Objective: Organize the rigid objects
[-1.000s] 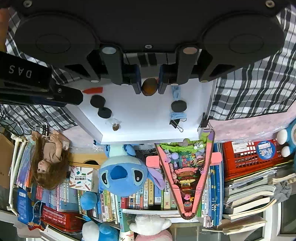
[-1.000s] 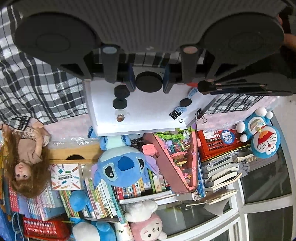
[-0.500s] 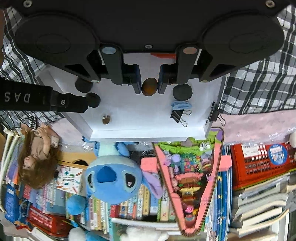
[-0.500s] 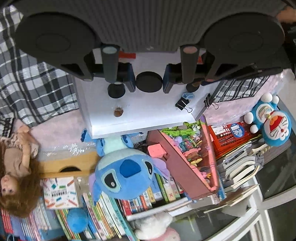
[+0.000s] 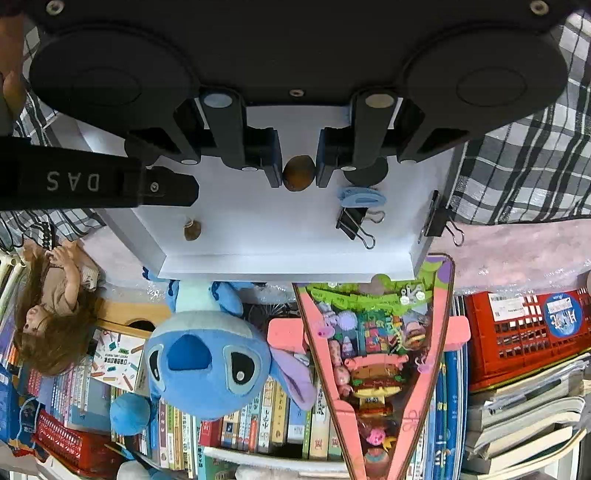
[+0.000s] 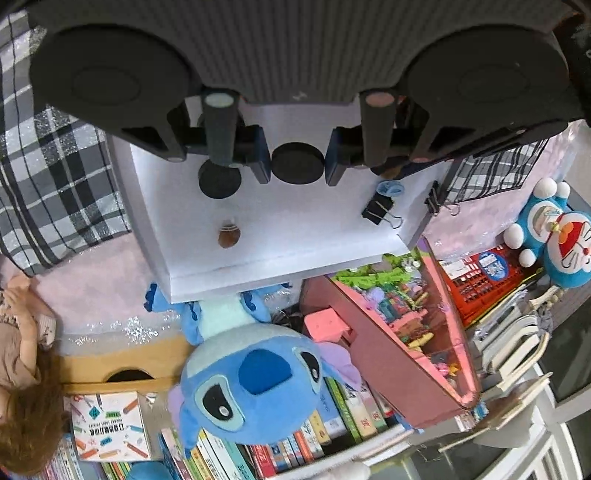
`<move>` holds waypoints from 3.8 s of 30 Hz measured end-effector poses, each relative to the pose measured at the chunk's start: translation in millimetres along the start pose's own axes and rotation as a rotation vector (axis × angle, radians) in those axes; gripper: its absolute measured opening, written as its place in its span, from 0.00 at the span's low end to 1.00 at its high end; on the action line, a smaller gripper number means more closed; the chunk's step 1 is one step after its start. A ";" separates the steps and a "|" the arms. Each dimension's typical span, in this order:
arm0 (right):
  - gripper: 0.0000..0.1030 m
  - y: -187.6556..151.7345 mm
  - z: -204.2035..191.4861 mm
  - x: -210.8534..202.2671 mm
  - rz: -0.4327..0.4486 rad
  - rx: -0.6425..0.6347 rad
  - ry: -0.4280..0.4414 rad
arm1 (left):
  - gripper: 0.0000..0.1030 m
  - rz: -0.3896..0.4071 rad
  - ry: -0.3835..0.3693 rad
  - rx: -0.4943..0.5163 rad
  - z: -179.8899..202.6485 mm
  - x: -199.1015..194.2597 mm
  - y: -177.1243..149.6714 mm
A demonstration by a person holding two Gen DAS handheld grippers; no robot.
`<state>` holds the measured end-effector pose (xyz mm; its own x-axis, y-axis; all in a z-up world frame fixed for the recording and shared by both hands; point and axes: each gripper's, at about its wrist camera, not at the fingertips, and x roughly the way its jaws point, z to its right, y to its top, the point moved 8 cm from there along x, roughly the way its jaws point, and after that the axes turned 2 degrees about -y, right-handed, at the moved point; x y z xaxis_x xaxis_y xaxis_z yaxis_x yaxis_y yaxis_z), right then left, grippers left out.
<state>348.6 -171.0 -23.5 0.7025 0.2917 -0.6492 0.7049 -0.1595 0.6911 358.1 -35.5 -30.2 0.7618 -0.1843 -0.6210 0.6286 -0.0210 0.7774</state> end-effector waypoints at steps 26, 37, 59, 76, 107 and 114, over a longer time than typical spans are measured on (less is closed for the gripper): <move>0.36 2.1 1.2 31.4 -0.039 0.009 -0.053 | 0.18 0.000 0.033 0.032 -3.3 23.9 -7.3; 0.36 0.9 1.6 35.6 -0.056 0.007 -0.056 | 0.18 0.008 0.029 0.027 -3.0 24.2 -7.2; 0.56 3.2 2.1 25.1 -0.033 0.045 -0.025 | 0.56 0.051 0.036 0.010 -2.5 7.9 -4.8; 0.79 4.6 -5.0 -0.9 0.025 -0.019 -0.003 | 0.77 0.073 0.053 0.034 -6.0 -19.4 -5.8; 0.90 -45.9 4.7 -103.4 0.205 -0.186 -0.102 | 0.83 0.130 0.071 0.039 -17.7 -119.5 -59.9; 0.92 -72.8 9.1 -102.8 0.203 -0.198 -0.135 | 0.83 0.101 0.096 0.023 -22.5 -114.4 -85.6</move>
<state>226.0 -198.0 -10.0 0.8431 0.1425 -0.5186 0.5253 -0.0113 0.8508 220.7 9.5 -28.0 0.8333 -0.0920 -0.5452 0.5449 -0.0301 0.8380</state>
